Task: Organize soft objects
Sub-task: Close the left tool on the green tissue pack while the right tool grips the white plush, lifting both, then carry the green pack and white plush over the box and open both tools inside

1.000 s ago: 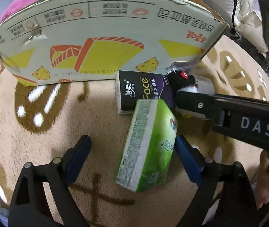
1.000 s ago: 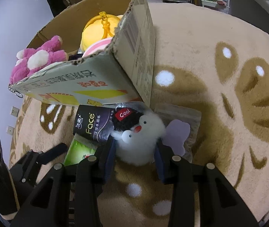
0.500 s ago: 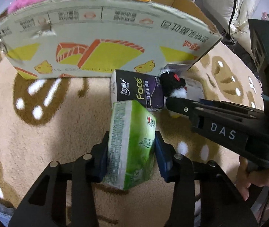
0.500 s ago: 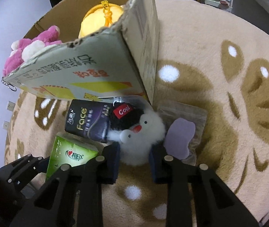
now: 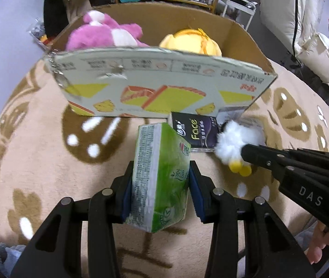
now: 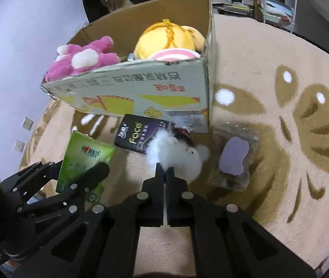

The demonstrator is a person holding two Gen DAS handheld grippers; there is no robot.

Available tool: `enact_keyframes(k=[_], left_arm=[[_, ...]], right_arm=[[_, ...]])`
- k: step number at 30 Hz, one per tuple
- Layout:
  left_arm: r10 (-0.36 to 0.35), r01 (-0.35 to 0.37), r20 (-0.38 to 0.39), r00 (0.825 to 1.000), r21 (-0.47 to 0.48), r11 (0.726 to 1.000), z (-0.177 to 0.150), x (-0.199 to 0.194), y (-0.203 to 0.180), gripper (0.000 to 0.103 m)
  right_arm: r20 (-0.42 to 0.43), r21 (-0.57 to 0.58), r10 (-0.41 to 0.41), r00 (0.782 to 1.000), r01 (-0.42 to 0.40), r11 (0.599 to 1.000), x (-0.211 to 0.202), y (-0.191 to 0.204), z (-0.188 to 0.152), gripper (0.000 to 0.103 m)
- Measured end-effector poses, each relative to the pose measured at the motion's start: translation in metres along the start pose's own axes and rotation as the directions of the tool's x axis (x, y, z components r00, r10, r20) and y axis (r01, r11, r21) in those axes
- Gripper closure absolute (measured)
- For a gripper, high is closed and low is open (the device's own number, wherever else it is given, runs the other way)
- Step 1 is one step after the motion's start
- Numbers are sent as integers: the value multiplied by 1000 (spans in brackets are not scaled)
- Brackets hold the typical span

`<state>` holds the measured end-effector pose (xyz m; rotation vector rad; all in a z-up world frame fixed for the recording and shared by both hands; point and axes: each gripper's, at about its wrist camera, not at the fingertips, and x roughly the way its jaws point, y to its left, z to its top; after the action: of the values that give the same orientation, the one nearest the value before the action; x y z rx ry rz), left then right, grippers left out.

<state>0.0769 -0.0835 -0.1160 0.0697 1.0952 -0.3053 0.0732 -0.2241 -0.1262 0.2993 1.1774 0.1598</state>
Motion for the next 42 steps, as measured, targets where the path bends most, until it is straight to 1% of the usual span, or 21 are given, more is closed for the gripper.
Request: enact_keyframes(k=[5,8,11,15,16,18,19,20,22,23,25,27,31,35,38,42], left_arm=[[37,-37,34,999,-9,999,0,-14,7,62],[42,-42,61,997,-3,999,1,-22,4,62],[58,-61,102,993,25,998,2,-33,0,62],[73,-78,148,986,29,997,6,-45,-5,62],[80,-86,163,983,31,996,7,-49,-4,62],[107,-119,213,971,44,992,11,-60,-4,62],[107,-121,229,967,48,991,13,-64,-4,62],[73,-86,252,965,44,995,15,-70,-3,62],[23,-35,273,962,38,999,20,-76,0,62],[25,-42,301,953,49,998,24,-81,-1,62],[36,-60,334,942,62,996,29,-85,-4,62],[25,-54,348,937,74,996,37,-88,-6,62],[36,-84,389,921,108,991,55,-92,-13,62],[33,-82,404,914,105,991,72,-92,-11,62],[49,-102,422,905,103,989,86,-90,-8,62],[47,-100,430,902,101,990,104,-84,-4,61]], right_arm=[[39,9,8,999,-8,1000,-13,-1,-4,101],[81,11,12,997,-13,1000,-24,0,-4,101],[132,0,17,991,-17,1000,-43,0,-6,101],[207,-16,36,978,-34,999,-69,5,-11,101],[220,-13,43,975,-41,999,-75,5,-13,101],[252,-12,57,966,-56,998,-88,6,-14,101],[266,-19,60,962,-57,998,-94,8,-15,101],[281,-27,59,958,-53,998,-98,11,-15,101],[314,-42,67,947,-56,998,-108,16,-14,101],[329,-45,69,942,-57,997,-112,18,-12,101],[362,-55,70,930,-54,997,-117,23,-8,101],[383,-62,76,921,-57,996,-119,27,-5,101],[414,-79,102,904,-75,994,-123,33,6,101],[444,-110,116,888,-75,991,-128,40,22,101],[461,-124,122,879,-73,990,-129,43,35,101],[481,-145,113,869,-48,988,-128,46,50,101]])
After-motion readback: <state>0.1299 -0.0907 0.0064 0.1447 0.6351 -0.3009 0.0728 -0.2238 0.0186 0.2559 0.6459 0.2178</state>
